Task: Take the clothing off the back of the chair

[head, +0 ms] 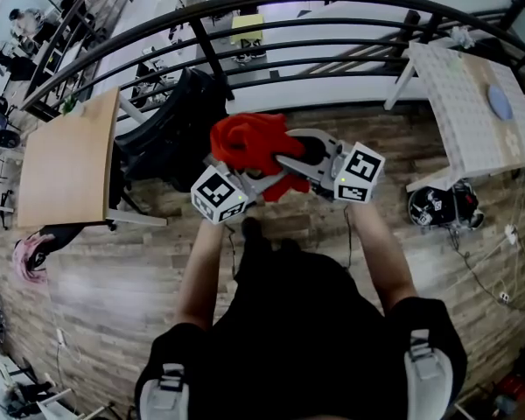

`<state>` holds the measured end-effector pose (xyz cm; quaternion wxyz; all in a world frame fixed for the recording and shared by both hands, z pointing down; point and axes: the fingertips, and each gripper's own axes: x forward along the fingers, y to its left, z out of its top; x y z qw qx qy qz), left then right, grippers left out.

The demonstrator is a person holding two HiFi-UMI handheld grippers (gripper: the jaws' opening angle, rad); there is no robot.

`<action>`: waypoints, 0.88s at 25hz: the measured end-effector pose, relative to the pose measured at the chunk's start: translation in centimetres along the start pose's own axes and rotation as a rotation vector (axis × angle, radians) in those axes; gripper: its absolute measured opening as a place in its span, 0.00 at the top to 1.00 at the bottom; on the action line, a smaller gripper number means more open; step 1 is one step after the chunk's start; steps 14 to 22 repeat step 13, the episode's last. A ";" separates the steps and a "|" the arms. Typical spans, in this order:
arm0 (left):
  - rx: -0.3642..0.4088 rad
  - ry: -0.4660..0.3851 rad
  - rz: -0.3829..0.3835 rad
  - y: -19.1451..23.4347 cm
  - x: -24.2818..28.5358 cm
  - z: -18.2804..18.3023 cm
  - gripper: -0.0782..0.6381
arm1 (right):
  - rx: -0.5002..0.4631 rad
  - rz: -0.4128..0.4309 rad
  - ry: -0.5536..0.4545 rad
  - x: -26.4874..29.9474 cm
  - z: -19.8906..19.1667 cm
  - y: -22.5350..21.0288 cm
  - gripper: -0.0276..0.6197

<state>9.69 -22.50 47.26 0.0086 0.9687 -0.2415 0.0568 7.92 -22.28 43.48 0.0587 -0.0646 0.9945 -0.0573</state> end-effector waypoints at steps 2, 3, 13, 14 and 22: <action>0.000 0.005 0.002 0.1 0.1 -0.2 0.54 | 0.004 0.002 0.001 -0.1 -0.2 -0.1 0.75; 0.003 0.008 0.004 0.1 0.2 -0.2 0.54 | 0.005 0.004 0.002 -0.1 -0.2 -0.2 0.76; -0.007 0.016 0.007 0.4 0.6 -0.9 0.54 | 0.001 0.009 0.009 -0.2 -0.8 -0.7 0.76; -0.007 0.016 0.007 0.4 0.6 -0.9 0.54 | 0.001 0.009 0.009 -0.2 -0.8 -0.7 0.76; -0.007 0.016 0.007 0.4 0.6 -0.9 0.54 | 0.001 0.009 0.009 -0.2 -0.8 -0.7 0.76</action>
